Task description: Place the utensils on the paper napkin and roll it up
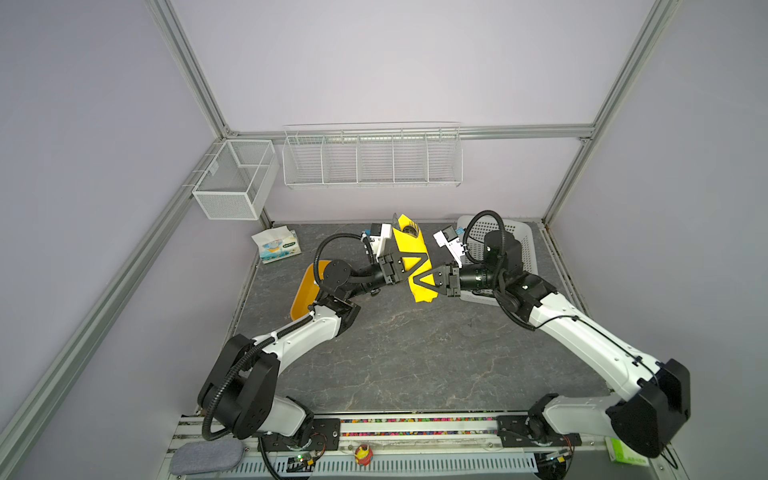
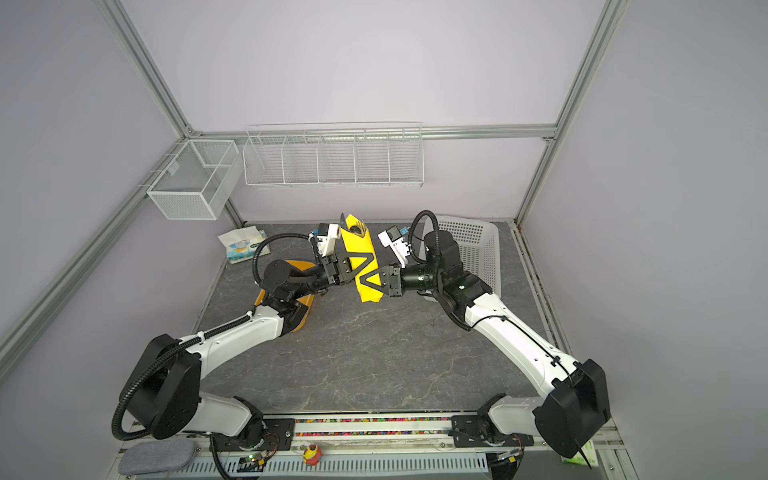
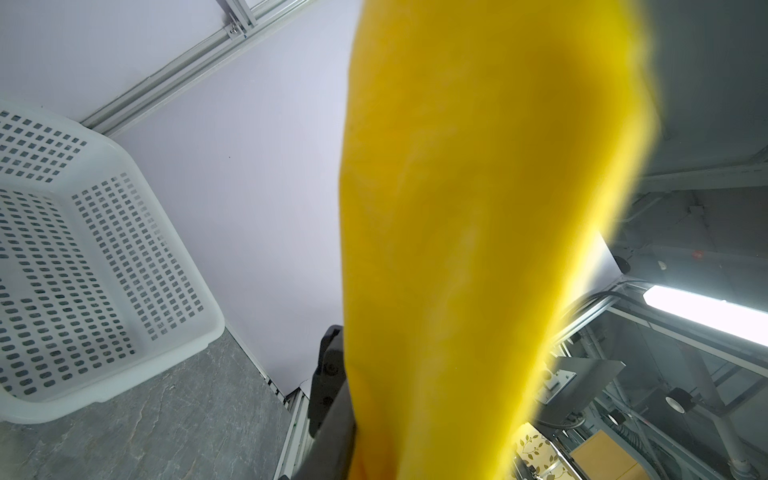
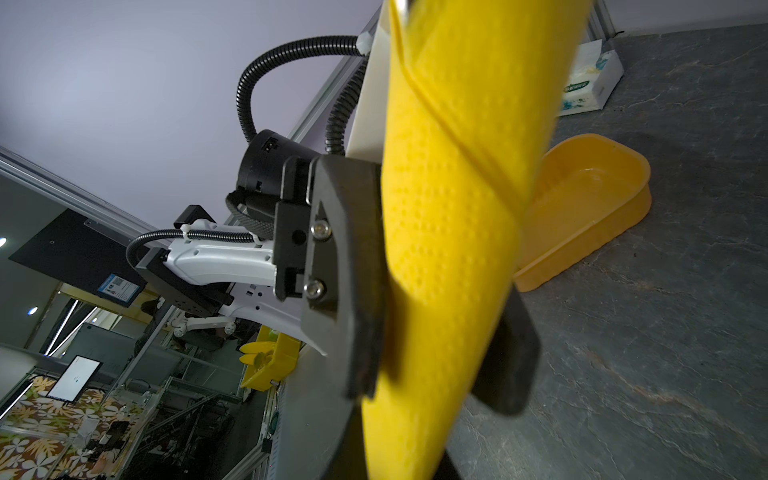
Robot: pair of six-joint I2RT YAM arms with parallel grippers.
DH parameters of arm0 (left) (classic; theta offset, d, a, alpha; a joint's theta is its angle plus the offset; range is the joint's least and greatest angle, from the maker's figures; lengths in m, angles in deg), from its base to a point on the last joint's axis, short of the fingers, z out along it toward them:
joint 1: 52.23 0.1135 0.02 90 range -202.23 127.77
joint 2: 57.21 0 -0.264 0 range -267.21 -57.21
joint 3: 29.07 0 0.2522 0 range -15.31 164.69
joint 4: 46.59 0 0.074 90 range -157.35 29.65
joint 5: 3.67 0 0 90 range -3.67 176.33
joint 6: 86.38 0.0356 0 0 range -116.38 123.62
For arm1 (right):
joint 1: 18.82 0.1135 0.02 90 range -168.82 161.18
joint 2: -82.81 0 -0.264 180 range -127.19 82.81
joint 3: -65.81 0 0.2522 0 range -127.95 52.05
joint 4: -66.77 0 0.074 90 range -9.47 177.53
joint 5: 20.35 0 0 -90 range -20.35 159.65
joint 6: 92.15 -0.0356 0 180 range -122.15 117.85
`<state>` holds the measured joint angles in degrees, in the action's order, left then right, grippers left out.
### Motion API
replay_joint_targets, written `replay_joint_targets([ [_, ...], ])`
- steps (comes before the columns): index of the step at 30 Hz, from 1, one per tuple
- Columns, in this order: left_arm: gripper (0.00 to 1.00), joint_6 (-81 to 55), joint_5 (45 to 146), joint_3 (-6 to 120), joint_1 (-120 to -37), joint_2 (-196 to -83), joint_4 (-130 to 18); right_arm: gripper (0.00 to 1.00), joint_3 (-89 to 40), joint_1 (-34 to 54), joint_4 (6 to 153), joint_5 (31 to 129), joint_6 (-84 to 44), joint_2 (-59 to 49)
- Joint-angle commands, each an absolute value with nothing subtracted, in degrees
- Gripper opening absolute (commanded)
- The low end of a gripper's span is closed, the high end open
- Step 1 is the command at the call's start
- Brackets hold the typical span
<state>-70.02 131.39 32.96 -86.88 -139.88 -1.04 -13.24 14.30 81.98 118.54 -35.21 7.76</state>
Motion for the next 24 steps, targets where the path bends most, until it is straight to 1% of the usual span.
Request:
replay_joint_targets([
  [1, 0.23, -69.41, 131.42, 32.64, -86.86, -138.08, 0.16, 0.11, -12.55, 13.87, 79.74, 118.4, -35.54, 9.59],
  [10, 0.06, -69.41, 131.47, 33.13, -86.86, -138.42, 0.53, 0.11, -12.37, 13.87, 80.05, 118.62, -35.65, 9.35],
  [13, 0.02, -69.43, 131.51, 33.22, -86.86, -138.49, 0.73, 0.12, -12.46, 13.86, 80.26, 118.7, -35.59, 9.24],
  [16, 0.0, -69.42, 131.51, 33.2, -86.87, -138.45, 0.78, 0.13, -12.55, 13.8, 80.53, 118.55, -35.42, 9.2],
  [18, 0.0, -69.41, 131.51, 33.21, -86.88, -138.43, 0.8, 0.16, -12.55, 13.78, 81.03, 118.28, -35.24, 9.29],
  [20, 0.0, -69.37, 131.46, 33.17, -86.88, -138.41, 0.8, 0.21, -12.7, 13.66, 82.25, 117.26, -34.72, 9.62],
  [22, 0.0, -69.09, 131.37, 33.14, -86.86, -138.18, 0.51, 0.24, -12.63, 13.44, 83.24, 116.51, -33.99, 10.3],
  [24, 0.0, -68.65, 131.24, 33.22, -86.87, -138.07, -0.28, 0.32, -12.63, 13.11, 84.81, 115.33, -33.15, 11.36],
])
